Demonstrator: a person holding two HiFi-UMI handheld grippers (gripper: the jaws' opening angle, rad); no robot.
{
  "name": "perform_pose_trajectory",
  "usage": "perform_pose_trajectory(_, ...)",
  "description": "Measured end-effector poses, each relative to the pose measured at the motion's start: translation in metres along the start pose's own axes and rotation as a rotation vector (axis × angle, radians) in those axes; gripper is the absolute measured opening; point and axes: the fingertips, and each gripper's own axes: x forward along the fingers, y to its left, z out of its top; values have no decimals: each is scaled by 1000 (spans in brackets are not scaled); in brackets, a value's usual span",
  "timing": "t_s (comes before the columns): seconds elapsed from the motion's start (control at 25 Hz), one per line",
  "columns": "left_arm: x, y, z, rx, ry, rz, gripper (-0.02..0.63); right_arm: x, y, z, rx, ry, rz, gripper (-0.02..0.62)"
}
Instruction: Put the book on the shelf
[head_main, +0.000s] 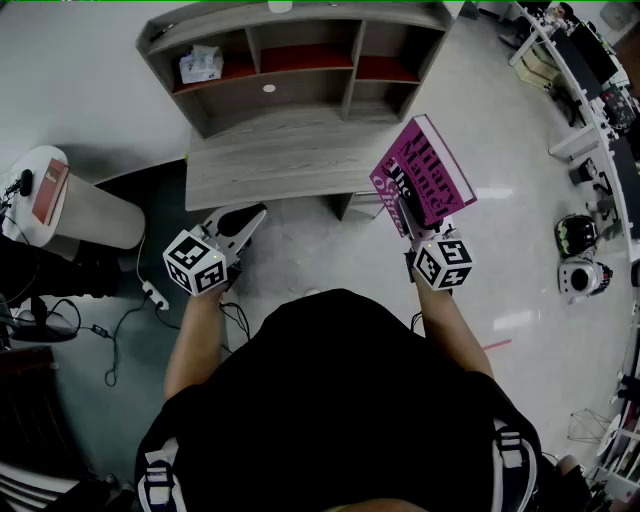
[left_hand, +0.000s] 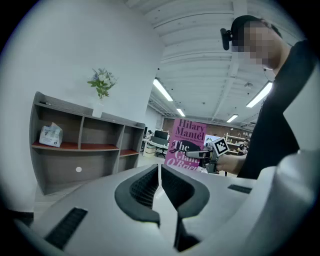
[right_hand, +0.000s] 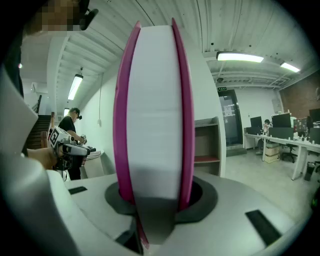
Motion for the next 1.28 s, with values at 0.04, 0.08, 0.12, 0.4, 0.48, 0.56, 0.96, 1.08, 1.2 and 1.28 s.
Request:
perform_pose_trajectory(0.04, 0, -2, 0, 0, 2, -2, 34, -1, 0, 0, -2, 0, 0, 149)
perform_pose_trajectory(0.08, 0, -3, -1, -1, 4, -4, 34, -1, 0, 1, -4, 0, 0, 149)
perform_pose_trajectory(0.12, -1, -4, -2, -2, 6, -5, 34, -2, 1, 1, -5, 1, 0, 149)
perform_pose_trajectory(0.4, -7, -6, -9, -9, 7, 1, 34, -7, 3, 0, -5, -9, 1, 149)
perform_pose_trajectory(0.48, -8, -7, -10, -9, 10, -1, 34, -9, 5, 2, -2, -18, 2, 149)
perform_pose_trajectory(0.56, -11, -6, -11, -9, 11, -4, 34, -9, 8, 5, 4, -32, 2, 149)
perform_pose_trajectory(0.96, -19, 8, -11, 3, 17, -12, 34, -2, 12, 13, 8, -64, -14, 149)
perform_pose_trajectory(1.08, -21, 12, -11, 11, 19, -7, 34, 1, 13, 14, 8, -75, -22, 149)
perform_pose_trajectory(1.2, -23, 14, -11, 13, 18, -9, 34, 1, 12, 13, 11, -79, -30, 149)
perform_pose_trajectory(1.28, -24, 14, -12, 12, 17, -12, 34, 1, 12, 12, 13, -78, -35, 149)
